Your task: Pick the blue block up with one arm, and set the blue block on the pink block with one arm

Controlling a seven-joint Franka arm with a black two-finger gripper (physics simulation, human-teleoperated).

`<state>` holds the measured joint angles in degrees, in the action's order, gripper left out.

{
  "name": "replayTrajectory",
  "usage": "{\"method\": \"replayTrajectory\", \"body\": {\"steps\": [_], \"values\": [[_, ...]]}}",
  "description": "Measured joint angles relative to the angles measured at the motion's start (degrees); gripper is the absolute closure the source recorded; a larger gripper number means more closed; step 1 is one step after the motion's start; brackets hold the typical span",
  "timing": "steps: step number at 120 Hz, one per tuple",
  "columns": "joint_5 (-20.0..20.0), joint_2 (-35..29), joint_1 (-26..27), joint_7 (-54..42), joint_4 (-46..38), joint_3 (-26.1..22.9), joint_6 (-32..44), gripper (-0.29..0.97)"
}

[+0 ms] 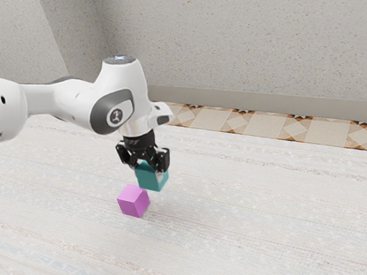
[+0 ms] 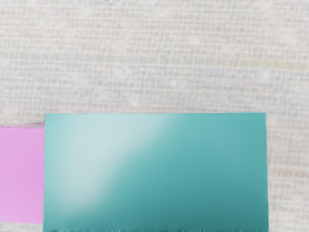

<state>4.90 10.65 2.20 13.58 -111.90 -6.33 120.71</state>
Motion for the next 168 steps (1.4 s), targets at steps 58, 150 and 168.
{"method": "replayTrajectory", "body": {"steps": [58, 150, 168], "values": [[0.1, 0.8, -4.3, -2.7, 0.7, 0.1, -0.2, 0.28], [0.6, 3.9, -7.6, -7.8, 3.3, 1.0, -0.1, 0.33], [0.9, 3.9, -7.6, -9.4, 3.3, 1.0, 0.1, 0.35]]}}
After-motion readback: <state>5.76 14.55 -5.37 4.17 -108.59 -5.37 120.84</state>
